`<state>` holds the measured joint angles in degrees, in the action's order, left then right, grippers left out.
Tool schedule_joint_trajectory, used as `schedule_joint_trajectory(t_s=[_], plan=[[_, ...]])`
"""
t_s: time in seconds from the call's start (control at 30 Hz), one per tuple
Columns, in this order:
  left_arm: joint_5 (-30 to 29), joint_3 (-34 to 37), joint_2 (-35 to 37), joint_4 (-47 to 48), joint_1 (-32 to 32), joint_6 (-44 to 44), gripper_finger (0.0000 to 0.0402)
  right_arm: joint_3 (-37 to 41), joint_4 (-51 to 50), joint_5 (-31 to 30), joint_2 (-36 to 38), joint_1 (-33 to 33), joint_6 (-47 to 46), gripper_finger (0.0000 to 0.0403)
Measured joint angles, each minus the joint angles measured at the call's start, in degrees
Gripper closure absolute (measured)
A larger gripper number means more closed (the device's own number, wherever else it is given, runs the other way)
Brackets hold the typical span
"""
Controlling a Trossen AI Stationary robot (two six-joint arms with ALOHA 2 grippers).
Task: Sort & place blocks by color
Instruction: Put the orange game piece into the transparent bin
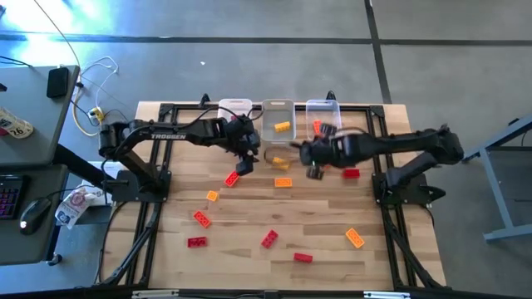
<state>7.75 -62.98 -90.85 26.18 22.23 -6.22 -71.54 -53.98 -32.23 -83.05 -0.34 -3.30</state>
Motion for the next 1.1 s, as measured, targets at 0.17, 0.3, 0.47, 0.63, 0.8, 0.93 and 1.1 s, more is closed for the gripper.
schedule_joint_trajectory(t_s=[0.17, 0.3, 0.47, 0.63, 0.8, 0.93, 1.1], plan=[[0.00, 0.00, 0.00, 1.85, -1.77, 0.03, 0.0216, -3.42, 0.29, 0.26, -0.02, -7.47, 0.79, 0.0291], [-1.54, 0.00, 0.00, 2.55, -3.11, 1.12, 0.0216, -4.30, 0.61, 1.41, -0.02, -13.38, 0.79, 0.0291], [-4.01, 0.00, 0.00, 2.58, -4.50, 3.03, 0.0216, -2.75, 1.02, 4.53, -0.76, -20.89, -1.97, 0.0291], [-4.14, 0.00, 0.00, 2.80, -5.80, 3.42, 0.0216, -0.38, 1.91, 12.23, -2.85, -27.09, -2.29, 0.0291], [-4.13, 0.00, 0.00, 3.32, -6.97, 4.65, 0.0216, 0.62, 3.64, 17.14, -6.55, -30.69, -2.27, 0.0291], [-4.13, 0.00, 0.00, 4.52, -8.00, 6.26, 0.0216, 0.82, 3.93, 17.84, -10.21, -32.20, -3.18, 0.0291], [-4.11, 0.00, 0.00, 8.95, -9.35, 7.15, 0.0216, 0.85, 3.73, 17.84, -14.45, -33.15, -1.23, 0.0288]])
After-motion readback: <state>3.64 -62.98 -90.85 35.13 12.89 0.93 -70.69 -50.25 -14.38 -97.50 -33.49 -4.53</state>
